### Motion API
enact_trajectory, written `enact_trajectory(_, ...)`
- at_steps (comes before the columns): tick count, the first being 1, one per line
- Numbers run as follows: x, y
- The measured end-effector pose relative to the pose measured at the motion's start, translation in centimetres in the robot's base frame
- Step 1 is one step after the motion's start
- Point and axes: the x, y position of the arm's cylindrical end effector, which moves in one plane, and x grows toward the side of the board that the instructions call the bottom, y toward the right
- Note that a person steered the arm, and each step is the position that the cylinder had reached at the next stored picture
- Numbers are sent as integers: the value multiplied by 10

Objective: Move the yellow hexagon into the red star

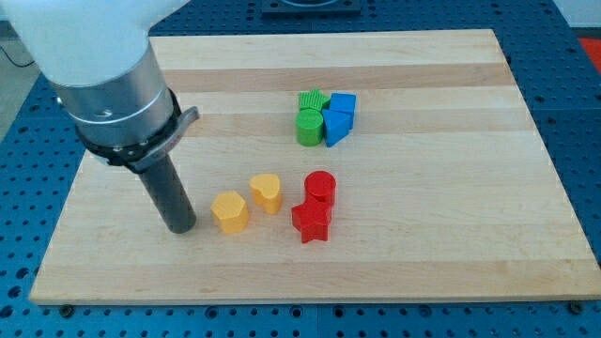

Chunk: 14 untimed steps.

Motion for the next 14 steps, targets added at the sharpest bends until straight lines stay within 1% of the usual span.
enact_trajectory(1,0,28)
enact_trajectory(2,0,39)
enact_trajectory(4,-7,15)
enact_trajectory(5,-12,31)
enact_trajectory(7,-12,90)
enact_trajectory(8,-12,72)
enact_trajectory(9,-15,11)
enact_trajectory(10,-43,-8)
enact_trajectory(11,-76,5)
enact_trajectory(14,-79,50)
